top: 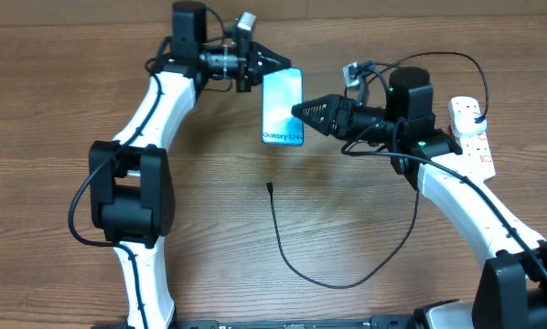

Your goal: Plug charger to phone and switch on socket

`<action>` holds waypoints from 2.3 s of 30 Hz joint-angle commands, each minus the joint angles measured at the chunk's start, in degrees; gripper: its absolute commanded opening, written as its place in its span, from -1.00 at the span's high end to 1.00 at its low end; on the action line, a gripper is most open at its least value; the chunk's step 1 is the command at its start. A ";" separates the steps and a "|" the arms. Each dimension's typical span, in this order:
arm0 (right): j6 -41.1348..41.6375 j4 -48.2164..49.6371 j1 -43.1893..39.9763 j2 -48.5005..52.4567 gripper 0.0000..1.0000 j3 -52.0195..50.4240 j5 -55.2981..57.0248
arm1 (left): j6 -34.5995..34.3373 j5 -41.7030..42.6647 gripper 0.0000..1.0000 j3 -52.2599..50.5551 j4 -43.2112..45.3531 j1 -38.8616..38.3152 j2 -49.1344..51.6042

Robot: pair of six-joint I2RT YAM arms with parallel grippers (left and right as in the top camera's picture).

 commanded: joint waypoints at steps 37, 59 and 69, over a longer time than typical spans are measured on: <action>11.06 6.14 4.07 0.39 0.75 0.76 -0.13 | -1.27 3.89 0.37 1.29 2.75 -1.46 -0.37; 16.85 12.76 3.89 0.39 0.92 0.76 2.75 | -2.89 9.73 0.06 1.29 8.52 -0.66 -0.37; 16.81 11.96 3.89 0.39 0.93 0.76 2.73 | -6.75 13.86 0.05 1.29 16.31 0.22 -0.37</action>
